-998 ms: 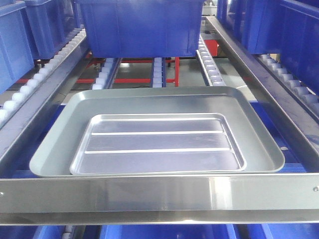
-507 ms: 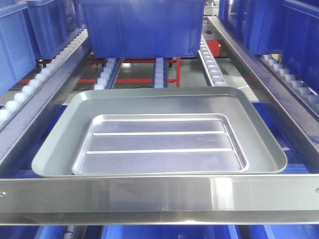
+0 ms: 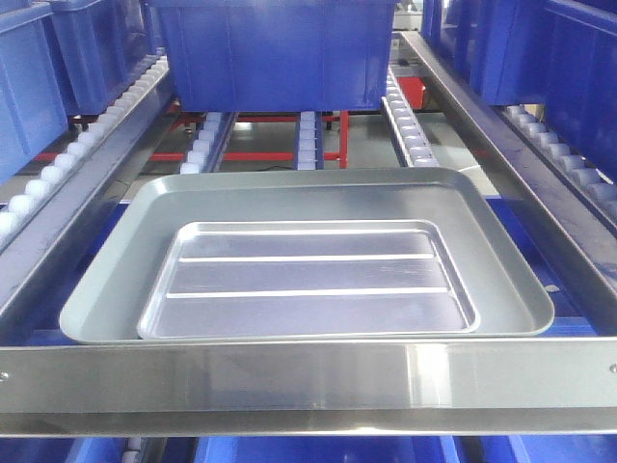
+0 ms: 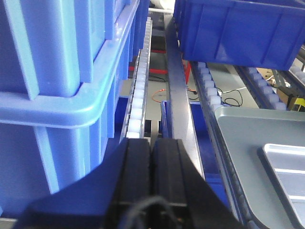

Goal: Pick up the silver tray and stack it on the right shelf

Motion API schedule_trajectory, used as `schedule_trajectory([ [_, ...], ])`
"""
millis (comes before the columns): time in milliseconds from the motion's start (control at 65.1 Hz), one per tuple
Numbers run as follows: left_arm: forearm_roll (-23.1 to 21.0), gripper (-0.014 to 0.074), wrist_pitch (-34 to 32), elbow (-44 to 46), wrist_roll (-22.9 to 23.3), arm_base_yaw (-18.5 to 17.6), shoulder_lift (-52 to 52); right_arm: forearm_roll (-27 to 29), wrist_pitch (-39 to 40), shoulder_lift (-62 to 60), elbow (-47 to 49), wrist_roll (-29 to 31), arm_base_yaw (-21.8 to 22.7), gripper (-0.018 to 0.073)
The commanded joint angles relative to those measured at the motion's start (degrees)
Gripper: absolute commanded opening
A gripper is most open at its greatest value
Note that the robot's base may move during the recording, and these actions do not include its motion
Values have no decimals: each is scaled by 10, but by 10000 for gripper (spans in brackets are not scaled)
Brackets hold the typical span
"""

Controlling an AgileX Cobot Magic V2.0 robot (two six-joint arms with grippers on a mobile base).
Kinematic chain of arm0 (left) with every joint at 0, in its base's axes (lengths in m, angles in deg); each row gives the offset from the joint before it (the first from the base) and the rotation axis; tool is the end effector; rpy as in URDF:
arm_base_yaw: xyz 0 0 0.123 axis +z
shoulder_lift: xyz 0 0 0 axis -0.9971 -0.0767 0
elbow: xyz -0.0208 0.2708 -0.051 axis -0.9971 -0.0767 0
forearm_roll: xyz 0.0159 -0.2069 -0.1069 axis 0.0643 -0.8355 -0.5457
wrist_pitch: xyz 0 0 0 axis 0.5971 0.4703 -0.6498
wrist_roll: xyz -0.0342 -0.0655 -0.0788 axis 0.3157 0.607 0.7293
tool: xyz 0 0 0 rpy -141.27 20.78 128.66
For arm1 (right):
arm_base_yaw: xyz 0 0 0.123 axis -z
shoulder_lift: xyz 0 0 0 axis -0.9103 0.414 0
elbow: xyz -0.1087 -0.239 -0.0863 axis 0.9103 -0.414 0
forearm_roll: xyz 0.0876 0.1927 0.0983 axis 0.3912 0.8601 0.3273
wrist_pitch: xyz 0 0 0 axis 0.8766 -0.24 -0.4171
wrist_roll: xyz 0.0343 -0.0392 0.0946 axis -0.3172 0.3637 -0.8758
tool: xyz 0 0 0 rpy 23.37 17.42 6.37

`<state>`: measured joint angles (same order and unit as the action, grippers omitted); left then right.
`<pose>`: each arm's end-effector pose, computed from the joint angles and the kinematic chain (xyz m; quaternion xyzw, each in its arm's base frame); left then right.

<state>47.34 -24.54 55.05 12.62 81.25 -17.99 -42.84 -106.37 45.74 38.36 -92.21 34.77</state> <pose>0.0637 -0.0052 0.1994 0.0089 0.7023 -0.0475 0.7102 0.0776 0.0327 0.3034 -0.1152 0.7537 0.1766 0.6225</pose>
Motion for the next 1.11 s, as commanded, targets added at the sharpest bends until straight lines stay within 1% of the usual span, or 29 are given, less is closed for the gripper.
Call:
schedule_trajectory([
  [0, -6, -94, -57, -11, -1, 1, 8, -13, 50, 5, 15, 6, 4, 56],
  [660, -6, -94, -56, -11, -1, 1, 8, -13, 50, 5, 15, 6, 4, 56],
  [783, -6, -94, -56, -11, -1, 1, 8, -43, 59, 5, 15, 6, 9, 56],
  [845, -6, -94, -56, -11, -1, 1, 8, -44, 74, 5, 11, 6, 26, 56],
  [875, -6, -94, -56, -11, -1, 1, 8, -44, 86, 5, 4, 6, 41, 56],
  [983, -6, -94, -56, -11, -1, 1, 8, -44, 148, 4, -45, 7, 115, 56],
  [1090, -6, -94, -56, -11, -1, 1, 8, -44, 213, -9, -106, 12, 173, 56],
])
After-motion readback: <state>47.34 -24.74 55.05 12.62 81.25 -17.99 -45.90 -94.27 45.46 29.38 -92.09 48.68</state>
